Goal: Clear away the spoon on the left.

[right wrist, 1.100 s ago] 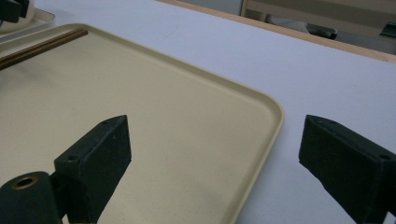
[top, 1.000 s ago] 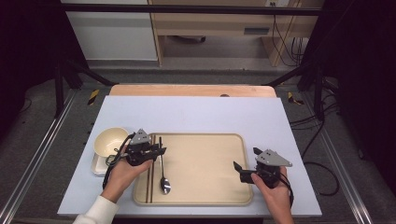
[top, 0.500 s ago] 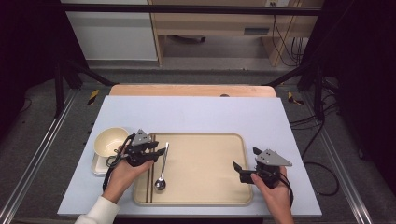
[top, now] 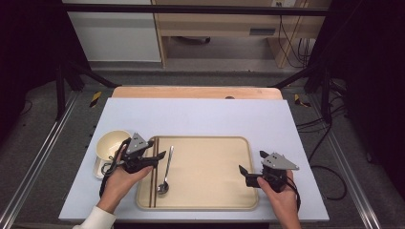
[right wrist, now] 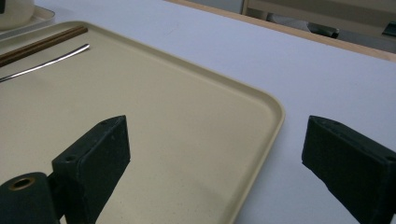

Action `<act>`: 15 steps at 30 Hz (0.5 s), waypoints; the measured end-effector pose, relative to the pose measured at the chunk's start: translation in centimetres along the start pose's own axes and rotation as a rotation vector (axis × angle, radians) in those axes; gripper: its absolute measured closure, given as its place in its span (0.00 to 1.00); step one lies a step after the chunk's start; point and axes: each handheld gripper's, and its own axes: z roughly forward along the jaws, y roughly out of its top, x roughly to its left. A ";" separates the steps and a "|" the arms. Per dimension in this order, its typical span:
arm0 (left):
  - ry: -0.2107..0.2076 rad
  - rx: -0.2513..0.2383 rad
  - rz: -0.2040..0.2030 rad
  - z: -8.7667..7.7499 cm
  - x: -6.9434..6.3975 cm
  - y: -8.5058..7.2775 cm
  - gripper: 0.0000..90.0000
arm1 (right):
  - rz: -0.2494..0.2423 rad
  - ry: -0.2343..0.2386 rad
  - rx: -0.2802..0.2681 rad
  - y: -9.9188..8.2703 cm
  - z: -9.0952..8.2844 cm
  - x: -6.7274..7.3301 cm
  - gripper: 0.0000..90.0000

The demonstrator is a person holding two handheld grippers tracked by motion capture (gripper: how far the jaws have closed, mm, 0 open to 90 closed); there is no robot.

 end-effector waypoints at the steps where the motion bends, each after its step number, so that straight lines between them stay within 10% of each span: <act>1: 0.005 0.002 0.009 -0.2 0.0 0.0 0.38 | 0.001 0.000 -0.001 0.0 0.0 0.0 0.09; 15: 0.047 -0.080 0.011 -3.2 0.7 1.0 0.14 | -0.015 -0.026 -0.008 -0.2 0.0 -0.3 0.10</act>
